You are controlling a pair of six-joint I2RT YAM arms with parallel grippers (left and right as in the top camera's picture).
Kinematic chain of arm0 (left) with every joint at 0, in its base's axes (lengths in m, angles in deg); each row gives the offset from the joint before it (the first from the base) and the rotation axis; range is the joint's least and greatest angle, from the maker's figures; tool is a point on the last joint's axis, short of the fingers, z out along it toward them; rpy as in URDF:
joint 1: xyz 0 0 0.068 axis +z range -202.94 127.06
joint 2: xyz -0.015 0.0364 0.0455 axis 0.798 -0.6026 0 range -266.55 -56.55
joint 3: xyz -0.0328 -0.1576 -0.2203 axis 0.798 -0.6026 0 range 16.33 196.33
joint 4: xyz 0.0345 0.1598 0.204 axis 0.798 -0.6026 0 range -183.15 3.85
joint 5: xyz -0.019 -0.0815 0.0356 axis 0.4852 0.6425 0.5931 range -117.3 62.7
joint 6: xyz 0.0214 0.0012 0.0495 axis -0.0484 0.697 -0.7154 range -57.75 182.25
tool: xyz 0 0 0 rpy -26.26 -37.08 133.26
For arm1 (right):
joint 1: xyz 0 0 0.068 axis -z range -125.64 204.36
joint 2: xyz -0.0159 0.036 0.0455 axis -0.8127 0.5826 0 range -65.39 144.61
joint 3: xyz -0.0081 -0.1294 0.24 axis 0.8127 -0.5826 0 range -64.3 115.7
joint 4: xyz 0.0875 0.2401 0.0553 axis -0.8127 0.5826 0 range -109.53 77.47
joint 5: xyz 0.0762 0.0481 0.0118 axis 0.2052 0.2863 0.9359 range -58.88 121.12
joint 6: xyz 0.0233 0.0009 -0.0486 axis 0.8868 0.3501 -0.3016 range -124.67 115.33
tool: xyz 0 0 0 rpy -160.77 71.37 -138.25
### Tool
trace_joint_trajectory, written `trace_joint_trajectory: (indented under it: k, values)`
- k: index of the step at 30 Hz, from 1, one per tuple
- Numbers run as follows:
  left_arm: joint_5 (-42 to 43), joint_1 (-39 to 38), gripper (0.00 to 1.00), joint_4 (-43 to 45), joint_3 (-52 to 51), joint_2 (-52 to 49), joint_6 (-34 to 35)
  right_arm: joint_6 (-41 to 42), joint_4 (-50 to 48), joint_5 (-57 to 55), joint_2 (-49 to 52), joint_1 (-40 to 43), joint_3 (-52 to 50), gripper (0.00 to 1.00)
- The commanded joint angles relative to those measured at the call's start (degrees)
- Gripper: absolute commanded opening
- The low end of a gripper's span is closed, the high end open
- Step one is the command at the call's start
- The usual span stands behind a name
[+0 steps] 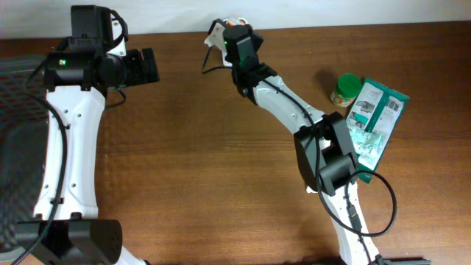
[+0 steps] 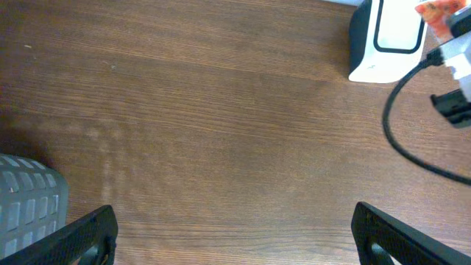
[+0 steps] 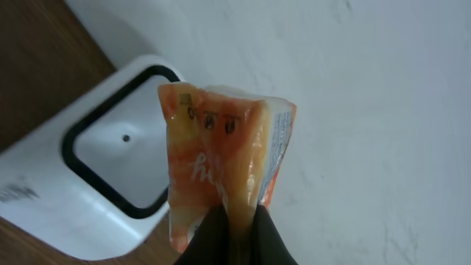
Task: Scan the item barcode
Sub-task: 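Lift the orange packet and hold it in front of the scanner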
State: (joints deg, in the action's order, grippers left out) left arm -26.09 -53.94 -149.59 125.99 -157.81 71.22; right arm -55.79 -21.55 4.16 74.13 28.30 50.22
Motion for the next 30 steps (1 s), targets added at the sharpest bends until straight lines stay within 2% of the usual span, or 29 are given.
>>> trace_joint_trajectory:
  k: [1,7,24,26,30]
  values:
    - [-0.2,0.0,0.99,0.1,0.1,0.0,-0.3,-1.4,-0.4,8.7,0.9,2.6,0.2,0.04]
    - [-0.2,0.0,0.99,0.1,0.1,0.0,-0.3,-5.6,-2.1,10.3,2.9,3.2,0.2,0.04]
    - [-0.2,0.0,0.99,0.1,0.1,0.0,-0.3,-5.6,-8.4,11.7,3.1,1.5,0.2,0.04]
    - [-0.2,0.0,0.99,0.1,0.1,0.0,-0.3,-3.7,-9.0,12.8,2.5,0.8,0.2,0.04]
    - [-0.2,0.0,0.99,0.1,0.1,0.0,-0.3,5.4,-8.9,13.9,0.4,0.2,0.2,0.04]
